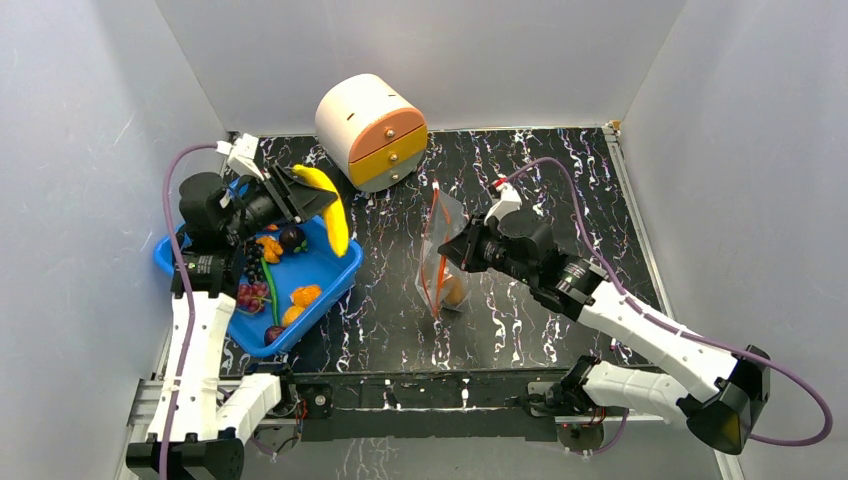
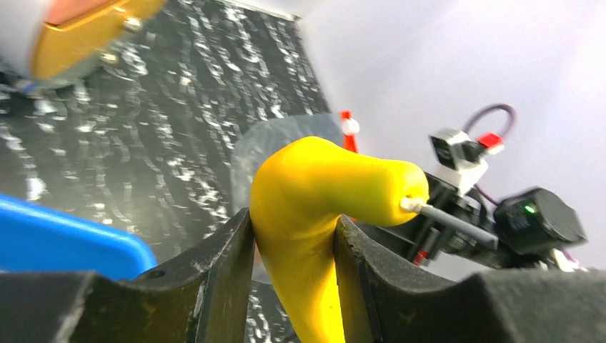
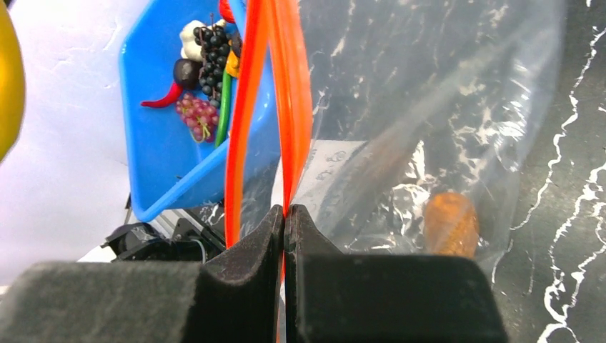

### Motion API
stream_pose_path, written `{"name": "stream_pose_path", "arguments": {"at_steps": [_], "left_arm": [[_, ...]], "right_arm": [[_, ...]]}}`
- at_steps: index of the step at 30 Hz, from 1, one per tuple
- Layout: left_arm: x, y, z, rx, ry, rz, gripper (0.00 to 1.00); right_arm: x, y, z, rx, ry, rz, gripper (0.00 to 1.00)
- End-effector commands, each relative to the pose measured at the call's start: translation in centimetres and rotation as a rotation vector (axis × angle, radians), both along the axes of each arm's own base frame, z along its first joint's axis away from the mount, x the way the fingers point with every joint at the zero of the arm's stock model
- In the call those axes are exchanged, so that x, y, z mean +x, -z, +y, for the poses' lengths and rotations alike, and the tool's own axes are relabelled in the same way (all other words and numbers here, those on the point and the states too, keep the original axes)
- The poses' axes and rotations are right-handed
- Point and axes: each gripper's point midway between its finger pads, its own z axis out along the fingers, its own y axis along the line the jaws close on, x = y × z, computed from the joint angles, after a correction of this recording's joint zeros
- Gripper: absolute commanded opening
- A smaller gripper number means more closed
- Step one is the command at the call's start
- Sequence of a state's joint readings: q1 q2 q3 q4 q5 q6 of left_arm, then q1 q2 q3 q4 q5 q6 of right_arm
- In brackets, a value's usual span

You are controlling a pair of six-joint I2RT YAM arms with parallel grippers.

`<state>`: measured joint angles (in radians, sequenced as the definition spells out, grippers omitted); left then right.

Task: Place the food in the zip-top bag and seal the zipper
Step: Pick up the fake fruit from the bin, then place the fake fruit in the zipper food storage bag.

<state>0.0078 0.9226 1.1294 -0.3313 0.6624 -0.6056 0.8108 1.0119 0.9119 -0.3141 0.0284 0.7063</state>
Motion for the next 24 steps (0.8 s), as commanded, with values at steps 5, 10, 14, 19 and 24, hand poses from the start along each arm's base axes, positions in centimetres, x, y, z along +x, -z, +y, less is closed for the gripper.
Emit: {"name": "stream_pose_path", "arguments": {"at_steps": [5,10,14,19,24], "left_arm": [[-2.6,-0.9,-4.8,-0.225,0.255,-0.06,0.2],[-3.6,2.2,-9.8,-0.188,0.39,0.0,0.2],[-4.7,2.9,-12.9,-0.158,0.466,-0.007,0.21],[-5.6,3.5,-15.7,-0.16,0.552,-0.027,0.22],[-4.9,6.3,-16.2,-0.101,0.516,0.004,0.22]], "right_arm": [[0.9,-3.9,3.0,0.163,-0.048,-0.047,0.0],[1.2,-3.8,3.9,0.185,-0.058,-0.028,0.0],[1.3,-3.8,4.4,0.198,-0.066,-0.021,0.0],[1.1,-3.9,4.8,0.213,-0.085,-0.01,0.0],[1.0,-4.7,4.8,0.229,-0.089,-0.021,0.0]]}}
